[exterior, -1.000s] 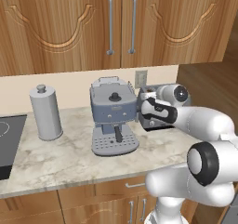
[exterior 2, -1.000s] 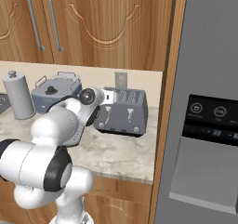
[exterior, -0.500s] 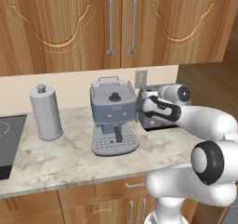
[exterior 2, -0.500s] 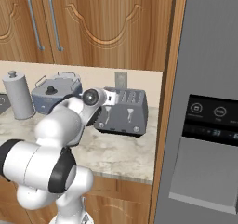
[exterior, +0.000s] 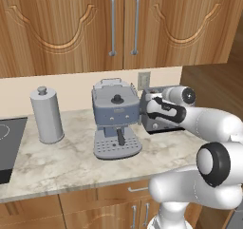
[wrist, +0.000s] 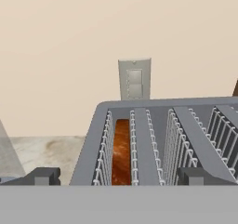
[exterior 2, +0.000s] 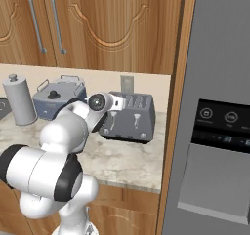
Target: Start the toaster. Once the lever pops up, take the bread to the plate on the dining counter.
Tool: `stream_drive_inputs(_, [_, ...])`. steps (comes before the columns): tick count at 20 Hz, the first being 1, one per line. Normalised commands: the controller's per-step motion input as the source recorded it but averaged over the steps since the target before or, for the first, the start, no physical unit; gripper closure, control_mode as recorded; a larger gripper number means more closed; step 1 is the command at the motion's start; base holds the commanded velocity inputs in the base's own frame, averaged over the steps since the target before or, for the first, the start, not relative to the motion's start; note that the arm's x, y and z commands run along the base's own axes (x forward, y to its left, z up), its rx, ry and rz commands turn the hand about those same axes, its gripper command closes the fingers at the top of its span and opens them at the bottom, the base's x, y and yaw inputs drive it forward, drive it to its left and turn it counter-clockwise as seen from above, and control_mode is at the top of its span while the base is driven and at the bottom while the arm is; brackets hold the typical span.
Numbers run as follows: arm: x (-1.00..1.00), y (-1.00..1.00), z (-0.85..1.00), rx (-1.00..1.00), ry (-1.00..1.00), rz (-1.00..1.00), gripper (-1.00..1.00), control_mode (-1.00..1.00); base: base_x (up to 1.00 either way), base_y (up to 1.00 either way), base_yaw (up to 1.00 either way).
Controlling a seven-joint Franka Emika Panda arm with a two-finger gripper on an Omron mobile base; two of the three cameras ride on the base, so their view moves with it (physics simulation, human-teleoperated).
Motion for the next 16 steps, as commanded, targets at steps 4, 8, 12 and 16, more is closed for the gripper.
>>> stream_drive_inputs(4, [0.00,0.00,0.00,0.00,0.00,0.00,-1.00,-1.00,0.00,0.00,0.00])
stream_drive_inputs(8, [0.00,0.00,0.00,0.00,0.00,0.00,-1.00,-1.00,0.00,0.00,0.00])
stream_drive_inputs(12, [0.00,0.00,0.00,0.00,0.00,0.00,-1.00,-1.00,0.00,0.00,0.00])
stream_drive_inputs(16, [0.00,0.00,0.00,0.00,0.00,0.00,-1.00,-1.00,0.00,0.00,0.00])
